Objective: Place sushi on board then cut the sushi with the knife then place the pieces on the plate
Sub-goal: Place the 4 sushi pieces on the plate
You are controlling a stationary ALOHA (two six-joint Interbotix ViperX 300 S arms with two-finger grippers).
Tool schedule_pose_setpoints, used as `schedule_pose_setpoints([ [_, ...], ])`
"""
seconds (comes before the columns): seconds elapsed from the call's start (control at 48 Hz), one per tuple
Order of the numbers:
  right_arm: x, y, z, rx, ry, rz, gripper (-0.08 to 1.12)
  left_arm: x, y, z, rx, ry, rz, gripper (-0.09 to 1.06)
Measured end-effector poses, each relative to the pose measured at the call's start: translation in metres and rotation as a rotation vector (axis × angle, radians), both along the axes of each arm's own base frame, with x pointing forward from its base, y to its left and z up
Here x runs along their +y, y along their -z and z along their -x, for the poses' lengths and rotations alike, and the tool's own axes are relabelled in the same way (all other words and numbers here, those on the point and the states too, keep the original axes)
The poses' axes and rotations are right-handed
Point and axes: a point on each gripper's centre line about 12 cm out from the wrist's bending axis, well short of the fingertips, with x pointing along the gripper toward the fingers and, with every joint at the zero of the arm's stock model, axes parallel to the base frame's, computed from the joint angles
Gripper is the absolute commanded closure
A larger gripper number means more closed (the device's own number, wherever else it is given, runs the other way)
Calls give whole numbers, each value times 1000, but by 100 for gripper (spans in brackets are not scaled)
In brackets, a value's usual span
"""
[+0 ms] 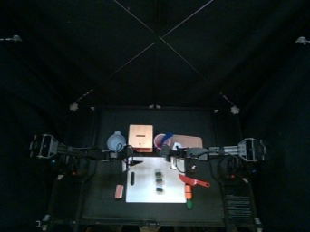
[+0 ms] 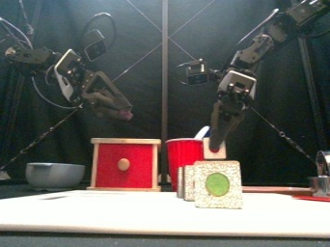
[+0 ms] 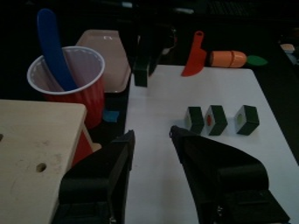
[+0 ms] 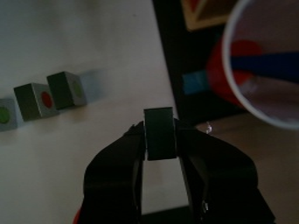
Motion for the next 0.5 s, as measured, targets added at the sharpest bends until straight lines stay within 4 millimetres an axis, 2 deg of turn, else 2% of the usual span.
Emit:
schedule_pose_setpoints([
  [0.104,-15,-1,16,9,52,-3,53,0,3,-1,9,1,2,19],
  [0.333,-46,19,29,45,153,-10,52,0,9,-1,29,2,2,19],
  [0.5,-60,40,33,90,192,-19,42,0,9,-2,31,2,2,19],
])
